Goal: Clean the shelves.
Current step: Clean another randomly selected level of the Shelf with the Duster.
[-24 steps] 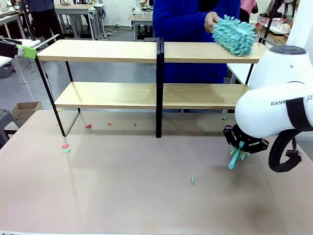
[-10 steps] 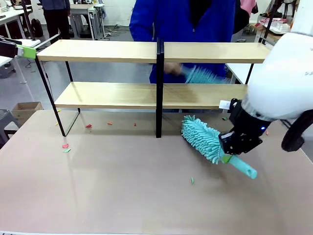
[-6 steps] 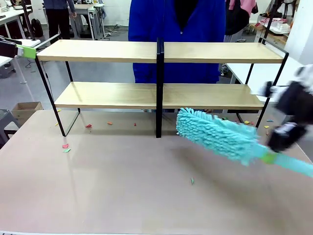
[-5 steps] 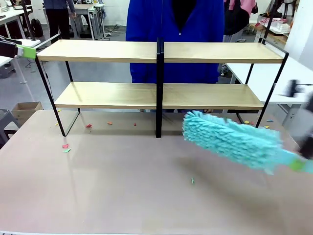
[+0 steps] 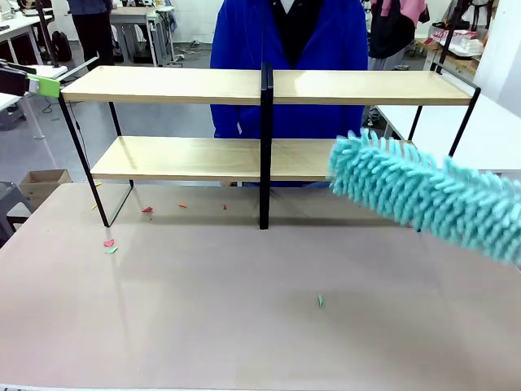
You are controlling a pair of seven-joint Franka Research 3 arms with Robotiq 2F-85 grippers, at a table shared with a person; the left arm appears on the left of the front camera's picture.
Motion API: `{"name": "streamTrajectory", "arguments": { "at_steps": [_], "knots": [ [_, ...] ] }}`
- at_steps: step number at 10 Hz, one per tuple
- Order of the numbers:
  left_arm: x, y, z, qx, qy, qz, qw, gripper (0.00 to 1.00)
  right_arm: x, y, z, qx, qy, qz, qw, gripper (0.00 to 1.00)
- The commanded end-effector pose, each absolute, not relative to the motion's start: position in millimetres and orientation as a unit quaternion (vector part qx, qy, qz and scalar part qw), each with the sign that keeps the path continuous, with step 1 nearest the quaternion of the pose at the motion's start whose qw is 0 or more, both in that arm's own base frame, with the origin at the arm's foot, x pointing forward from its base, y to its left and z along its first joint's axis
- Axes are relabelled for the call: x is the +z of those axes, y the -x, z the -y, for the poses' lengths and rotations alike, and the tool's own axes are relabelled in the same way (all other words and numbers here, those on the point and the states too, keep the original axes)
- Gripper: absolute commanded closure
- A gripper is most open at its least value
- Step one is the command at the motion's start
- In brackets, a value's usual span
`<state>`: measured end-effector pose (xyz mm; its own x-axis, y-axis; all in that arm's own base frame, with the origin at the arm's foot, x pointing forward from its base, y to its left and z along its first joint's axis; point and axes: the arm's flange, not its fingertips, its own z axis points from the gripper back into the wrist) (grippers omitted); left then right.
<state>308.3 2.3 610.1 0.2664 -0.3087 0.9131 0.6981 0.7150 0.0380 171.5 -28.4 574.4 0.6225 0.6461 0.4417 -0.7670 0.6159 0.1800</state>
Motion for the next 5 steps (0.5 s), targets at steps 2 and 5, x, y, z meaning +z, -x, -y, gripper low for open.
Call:
{"name": "streamTrajectory", "arguments": {
  "at_steps": [2,5],
  "knots": [
    [603.7,-303.2,0.3,-0.32,0.185,0.511,0.776,0.0,554.4,-194.3,36.3,0.399,-0.229,0.249,0.852,0.87],
    [603.7,-303.2,0.3,-0.32,0.185,0.511,0.776,0.0,579.8,-180.7,36.6,0.4,-0.188,0.21,0.872,0.87]
  ]
}}
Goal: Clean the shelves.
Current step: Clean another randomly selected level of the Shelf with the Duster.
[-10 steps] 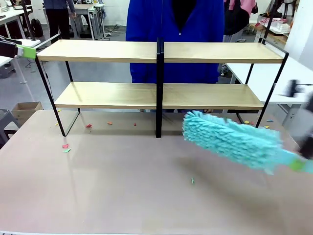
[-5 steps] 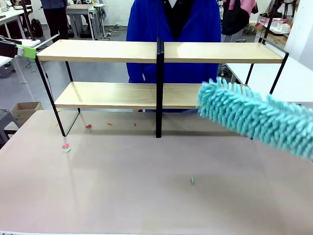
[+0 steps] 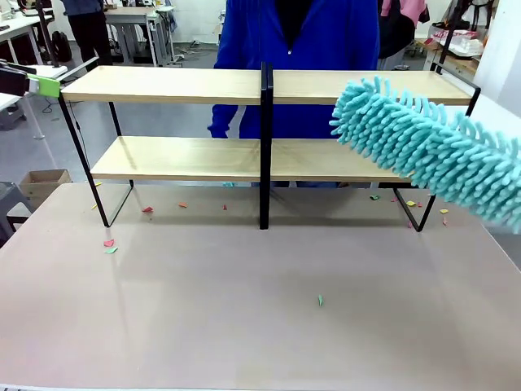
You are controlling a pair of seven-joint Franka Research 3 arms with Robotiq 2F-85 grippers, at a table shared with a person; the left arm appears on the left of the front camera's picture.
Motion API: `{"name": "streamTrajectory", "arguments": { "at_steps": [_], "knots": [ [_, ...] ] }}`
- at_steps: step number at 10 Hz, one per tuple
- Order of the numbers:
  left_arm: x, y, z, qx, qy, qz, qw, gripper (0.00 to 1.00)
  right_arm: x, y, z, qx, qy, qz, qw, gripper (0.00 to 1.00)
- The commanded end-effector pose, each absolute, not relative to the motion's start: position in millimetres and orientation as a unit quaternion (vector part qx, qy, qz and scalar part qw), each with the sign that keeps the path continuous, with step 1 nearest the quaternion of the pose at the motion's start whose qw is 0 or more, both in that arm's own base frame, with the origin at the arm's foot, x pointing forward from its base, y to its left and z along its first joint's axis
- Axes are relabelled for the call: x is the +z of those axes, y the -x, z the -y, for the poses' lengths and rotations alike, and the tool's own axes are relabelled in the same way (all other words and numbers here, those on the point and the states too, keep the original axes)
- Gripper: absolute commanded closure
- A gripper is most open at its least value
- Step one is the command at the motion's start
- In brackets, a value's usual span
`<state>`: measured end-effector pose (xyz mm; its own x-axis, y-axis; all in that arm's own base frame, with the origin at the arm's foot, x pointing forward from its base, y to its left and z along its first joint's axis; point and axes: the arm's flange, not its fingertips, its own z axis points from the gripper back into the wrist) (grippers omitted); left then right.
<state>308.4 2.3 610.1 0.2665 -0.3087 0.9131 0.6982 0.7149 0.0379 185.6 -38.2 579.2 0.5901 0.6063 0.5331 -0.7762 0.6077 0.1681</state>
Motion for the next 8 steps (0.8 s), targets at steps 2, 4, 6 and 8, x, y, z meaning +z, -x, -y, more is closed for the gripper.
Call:
{"name": "streamTrajectory", "arguments": {
  "at_steps": [2,4,6,8],
  "knots": [
    [603.7,-303.2,0.3,-0.32,0.185,0.511,0.776,0.0,579.3,-192.1,39.6,0.408,-0.199,0.232,0.861,0.87],
    [603.7,-303.2,0.3,-0.32,0.185,0.511,0.776,0.0,579.0,-197.0,39.5,0.422,-0.21,0.229,0.852,0.87],
    [603.7,-303.2,0.3,-0.32,0.185,0.511,0.776,0.0,573.5,-203.3,33.4,0.427,-0.213,0.209,0.854,0.87],
    [603.7,-303.2,0.3,-0.32,0.185,0.511,0.776,0.0,543.1,-227.7,-1.4,0.399,-0.191,0.15,0.884,0.87]
  ]
}}
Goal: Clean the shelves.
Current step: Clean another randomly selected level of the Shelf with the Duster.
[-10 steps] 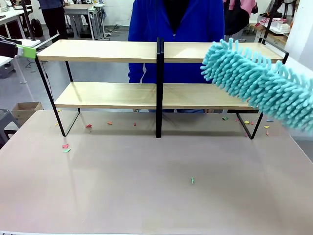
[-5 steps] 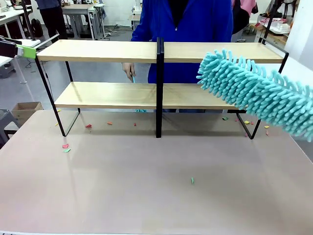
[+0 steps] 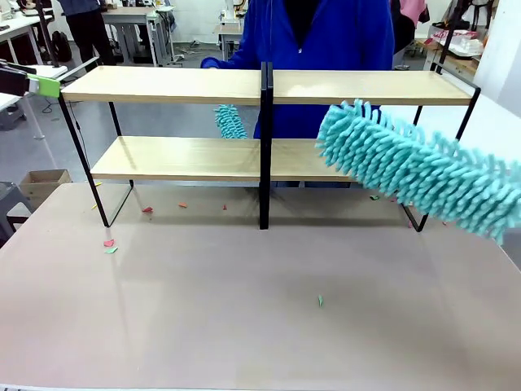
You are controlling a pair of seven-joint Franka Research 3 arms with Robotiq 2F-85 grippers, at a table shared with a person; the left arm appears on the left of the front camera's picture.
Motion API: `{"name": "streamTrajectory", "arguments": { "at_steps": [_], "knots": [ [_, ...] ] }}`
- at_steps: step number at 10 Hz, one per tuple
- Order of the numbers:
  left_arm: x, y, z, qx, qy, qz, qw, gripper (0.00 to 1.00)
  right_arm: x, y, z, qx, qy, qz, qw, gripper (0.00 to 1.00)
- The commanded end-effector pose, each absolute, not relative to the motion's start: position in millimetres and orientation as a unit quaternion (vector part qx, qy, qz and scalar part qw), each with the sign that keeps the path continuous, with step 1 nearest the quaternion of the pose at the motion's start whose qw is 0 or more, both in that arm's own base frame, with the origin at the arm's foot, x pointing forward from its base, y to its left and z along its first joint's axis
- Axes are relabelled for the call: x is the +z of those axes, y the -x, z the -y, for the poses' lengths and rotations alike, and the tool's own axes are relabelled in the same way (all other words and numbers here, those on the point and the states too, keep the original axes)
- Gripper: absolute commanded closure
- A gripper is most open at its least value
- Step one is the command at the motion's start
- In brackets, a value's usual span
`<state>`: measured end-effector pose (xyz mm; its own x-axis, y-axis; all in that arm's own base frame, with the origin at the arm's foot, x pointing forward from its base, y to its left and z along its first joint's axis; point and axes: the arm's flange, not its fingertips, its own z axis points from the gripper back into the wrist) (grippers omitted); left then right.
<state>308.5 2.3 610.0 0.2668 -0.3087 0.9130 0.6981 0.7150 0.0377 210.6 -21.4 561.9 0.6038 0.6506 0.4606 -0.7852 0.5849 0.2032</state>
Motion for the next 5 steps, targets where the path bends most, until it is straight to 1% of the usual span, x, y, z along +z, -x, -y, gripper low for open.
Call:
{"name": "streamTrajectory", "arguments": {
  "at_steps": [1,3,4,5],
  "knots": [
    [603.7,-303.2,0.3,-0.32,0.185,0.511,0.776,0.0,525.3,-242.7,-19.1,0.386,-0.189,0.138,0.892,0.87],
    [603.7,-303.2,0.3,-0.32,0.185,0.511,0.776,0.0,493.0,-266.9,-42.5,0.388,-0.178,0.064,0.902,0.87],
    [603.7,-303.2,0.3,-0.32,0.185,0.511,0.776,0.0,480.3,-275.4,-48.6,0.378,-0.16,0.032,0.911,0.87],
    [603.7,-303.2,0.3,-0.32,0.185,0.511,0.776,0.0,470.7,-282.6,-51.1,0.365,-0.151,0.017,0.918,0.87]
  ]
}}
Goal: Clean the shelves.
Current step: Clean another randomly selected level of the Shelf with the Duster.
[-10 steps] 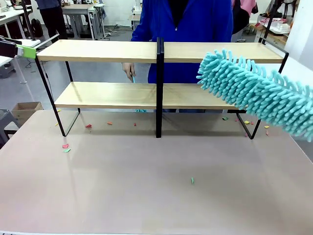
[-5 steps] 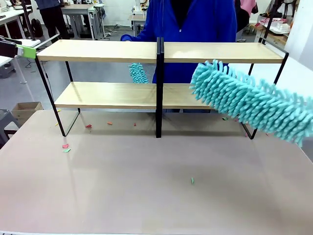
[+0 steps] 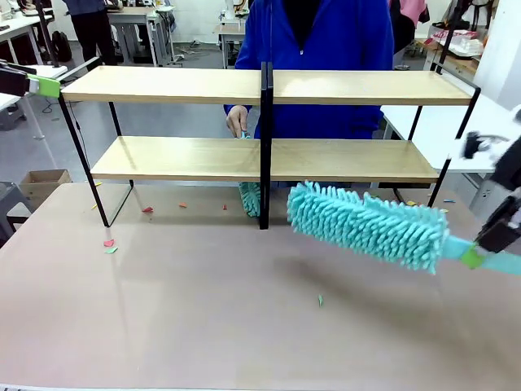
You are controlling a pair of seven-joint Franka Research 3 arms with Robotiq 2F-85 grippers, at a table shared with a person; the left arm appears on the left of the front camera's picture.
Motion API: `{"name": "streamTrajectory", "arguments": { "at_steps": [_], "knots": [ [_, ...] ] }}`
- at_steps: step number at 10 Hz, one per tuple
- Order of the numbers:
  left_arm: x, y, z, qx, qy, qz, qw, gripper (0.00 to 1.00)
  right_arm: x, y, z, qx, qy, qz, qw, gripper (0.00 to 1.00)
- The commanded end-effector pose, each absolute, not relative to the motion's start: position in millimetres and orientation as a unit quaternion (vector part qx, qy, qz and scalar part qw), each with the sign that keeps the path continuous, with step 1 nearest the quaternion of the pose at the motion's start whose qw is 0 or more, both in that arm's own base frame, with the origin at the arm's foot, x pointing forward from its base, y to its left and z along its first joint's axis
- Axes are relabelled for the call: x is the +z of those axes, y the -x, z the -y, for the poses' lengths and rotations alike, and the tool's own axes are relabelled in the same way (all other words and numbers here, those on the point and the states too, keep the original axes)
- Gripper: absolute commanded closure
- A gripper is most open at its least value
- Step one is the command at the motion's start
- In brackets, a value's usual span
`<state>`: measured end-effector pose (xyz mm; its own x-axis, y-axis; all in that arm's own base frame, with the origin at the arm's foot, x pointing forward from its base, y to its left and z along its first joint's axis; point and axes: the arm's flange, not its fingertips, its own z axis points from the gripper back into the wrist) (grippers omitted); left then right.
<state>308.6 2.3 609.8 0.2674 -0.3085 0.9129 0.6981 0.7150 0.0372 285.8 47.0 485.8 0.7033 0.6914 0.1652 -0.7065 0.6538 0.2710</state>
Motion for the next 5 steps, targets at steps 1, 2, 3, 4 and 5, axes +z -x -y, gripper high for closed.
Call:
{"name": "streamTrajectory", "arguments": {
  "at_steps": [1,2,3,4,5],
  "knots": [
    [603.7,-303.2,0.3,-0.32,0.185,0.511,0.776,0.0,465.9,-284.5,-51.8,0.358,-0.143,0.01,0.923,0.87],
    [603.7,-303.2,0.3,-0.32,0.185,0.511,0.776,0.0,464.2,-281.9,-53.7,0.317,-0.114,0.007,0.942,0.87],
    [603.7,-303.2,0.3,-0.32,0.185,0.511,0.776,0.0,474.3,-292.7,-52.6,0.375,-0.153,0.005,0.914,0.87],
    [603.7,-303.2,0.3,-0.32,0.185,0.511,0.776,0.0,469.8,-296.2,-54.5,0.354,-0.142,-0.003,0.924,0.87],
    [603.7,-303.2,0.3,-0.32,0.185,0.511,0.776,0.0,463.7,-302.8,-48.6,0.339,-0.135,-0.017,0.931,0.87]
  ]
}}
